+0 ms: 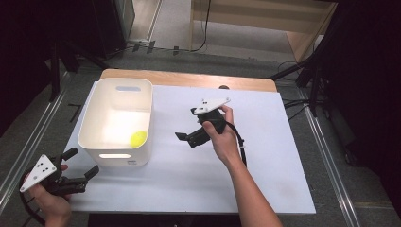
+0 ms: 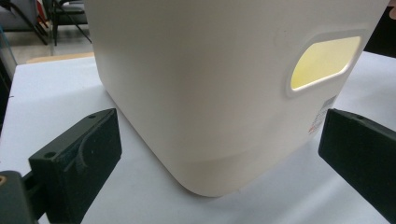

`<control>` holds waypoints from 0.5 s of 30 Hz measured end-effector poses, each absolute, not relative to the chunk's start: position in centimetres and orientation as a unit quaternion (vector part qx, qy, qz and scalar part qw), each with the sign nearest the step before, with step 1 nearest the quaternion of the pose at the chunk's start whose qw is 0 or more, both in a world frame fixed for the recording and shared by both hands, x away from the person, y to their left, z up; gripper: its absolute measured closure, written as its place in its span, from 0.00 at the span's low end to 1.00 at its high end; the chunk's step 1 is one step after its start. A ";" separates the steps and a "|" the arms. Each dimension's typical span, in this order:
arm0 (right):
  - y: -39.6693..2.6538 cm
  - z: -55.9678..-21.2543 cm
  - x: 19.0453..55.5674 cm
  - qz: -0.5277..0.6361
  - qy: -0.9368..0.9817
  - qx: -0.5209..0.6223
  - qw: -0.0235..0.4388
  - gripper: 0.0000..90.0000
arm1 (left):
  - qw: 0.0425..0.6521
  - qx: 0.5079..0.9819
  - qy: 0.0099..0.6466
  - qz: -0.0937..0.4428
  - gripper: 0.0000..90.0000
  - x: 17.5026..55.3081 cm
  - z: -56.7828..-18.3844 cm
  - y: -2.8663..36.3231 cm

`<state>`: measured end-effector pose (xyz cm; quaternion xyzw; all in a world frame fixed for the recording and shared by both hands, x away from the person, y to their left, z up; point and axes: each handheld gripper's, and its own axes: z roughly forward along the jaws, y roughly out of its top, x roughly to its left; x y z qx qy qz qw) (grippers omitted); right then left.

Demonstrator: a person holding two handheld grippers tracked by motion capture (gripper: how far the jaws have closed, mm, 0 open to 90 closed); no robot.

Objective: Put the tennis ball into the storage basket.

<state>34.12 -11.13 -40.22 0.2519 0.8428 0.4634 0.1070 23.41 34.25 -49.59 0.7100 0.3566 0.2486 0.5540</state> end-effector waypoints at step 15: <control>-15.7 -41.9 32.4 0.478 0.820 0.292 0.119 0.00 | 0.554 0.709 0.358 0.252 0.00 23.4 -49.6 34.2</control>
